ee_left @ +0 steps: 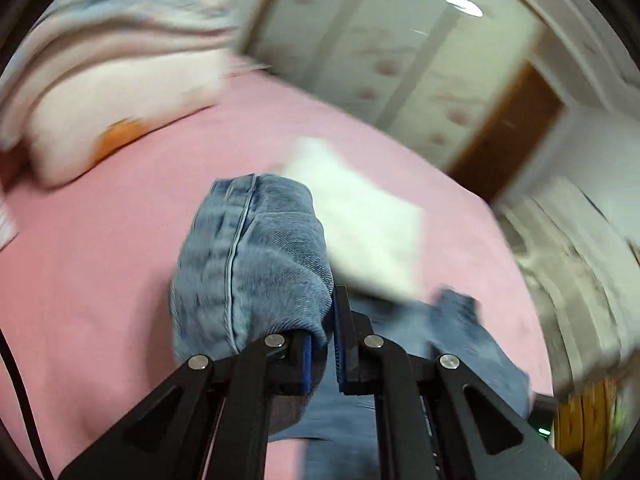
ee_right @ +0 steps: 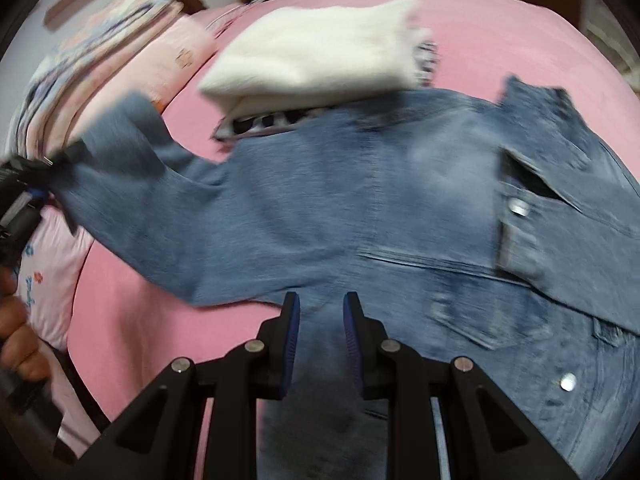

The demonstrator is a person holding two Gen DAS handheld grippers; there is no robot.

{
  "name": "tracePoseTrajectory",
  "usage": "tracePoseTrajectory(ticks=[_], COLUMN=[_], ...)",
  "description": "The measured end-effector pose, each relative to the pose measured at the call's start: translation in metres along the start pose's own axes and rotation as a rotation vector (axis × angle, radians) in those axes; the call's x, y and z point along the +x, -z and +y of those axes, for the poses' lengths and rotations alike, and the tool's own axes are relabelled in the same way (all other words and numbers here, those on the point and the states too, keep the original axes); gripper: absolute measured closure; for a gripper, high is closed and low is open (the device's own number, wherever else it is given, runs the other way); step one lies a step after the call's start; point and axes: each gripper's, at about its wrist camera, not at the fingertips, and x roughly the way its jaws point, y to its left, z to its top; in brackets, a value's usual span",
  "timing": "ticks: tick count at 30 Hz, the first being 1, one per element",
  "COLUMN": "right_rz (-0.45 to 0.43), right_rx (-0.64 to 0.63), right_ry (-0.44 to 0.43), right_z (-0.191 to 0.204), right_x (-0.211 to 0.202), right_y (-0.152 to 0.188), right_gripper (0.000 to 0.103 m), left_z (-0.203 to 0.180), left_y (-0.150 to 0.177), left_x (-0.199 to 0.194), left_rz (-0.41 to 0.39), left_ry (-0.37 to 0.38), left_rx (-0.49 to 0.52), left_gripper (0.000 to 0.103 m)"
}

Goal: Fold large clothes
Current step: 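Fold the held sleeve across the jacket front and open the left tool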

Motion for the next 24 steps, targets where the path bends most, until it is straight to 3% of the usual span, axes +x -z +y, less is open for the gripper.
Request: tracePoseTrajectory(ticks=[3,5,6,8,12,15,19,22,24], right_rz=[-0.025,-0.039,-0.042,-0.042,-0.023,-0.019,-0.034,-0.043,-0.045], right_rx=[0.043,0.073,0.082,0.093,0.136,0.179,0.18,0.152,0.151], right_ry=[0.03,0.055,0.07,0.107,0.15,0.143,0.116,0.058,0.008], right_z=[-0.04,-0.073,-0.089,-0.12,-0.172,-0.2,-0.21,-0.203,-0.198], right_x=[-0.02,-0.036,-0.042,-0.05,-0.058,-0.061,-0.063,-0.062,-0.059], right_y=[0.005,0.011,0.014,0.022,0.036,0.043,0.041,0.035,0.028], right_gripper=[0.081,0.081,0.081,0.081,0.081,0.081,0.081,0.08,0.068], left_z=[-0.073,-0.112,-0.125,-0.151,-0.17,-0.171,-0.173,-0.166,-0.159], left_y=[0.02,0.042,0.053,0.085,0.141,0.163,0.179,0.175,0.171], left_x=[0.024,0.056,0.071,0.111,0.164,0.175,0.158,0.138,0.126], left_rz=[0.05,0.14,0.181,0.304,0.509,0.601,0.586,0.564,0.545], left_ry=[0.077,0.123,0.14,0.15,0.172,0.201,0.191,0.189,0.181], left_rx=[0.12,0.161,0.175,0.199,0.156,0.098,0.098,0.086,0.072], left_gripper=[0.096,0.094,0.091,0.074,0.073,0.072,0.059,0.058,0.056])
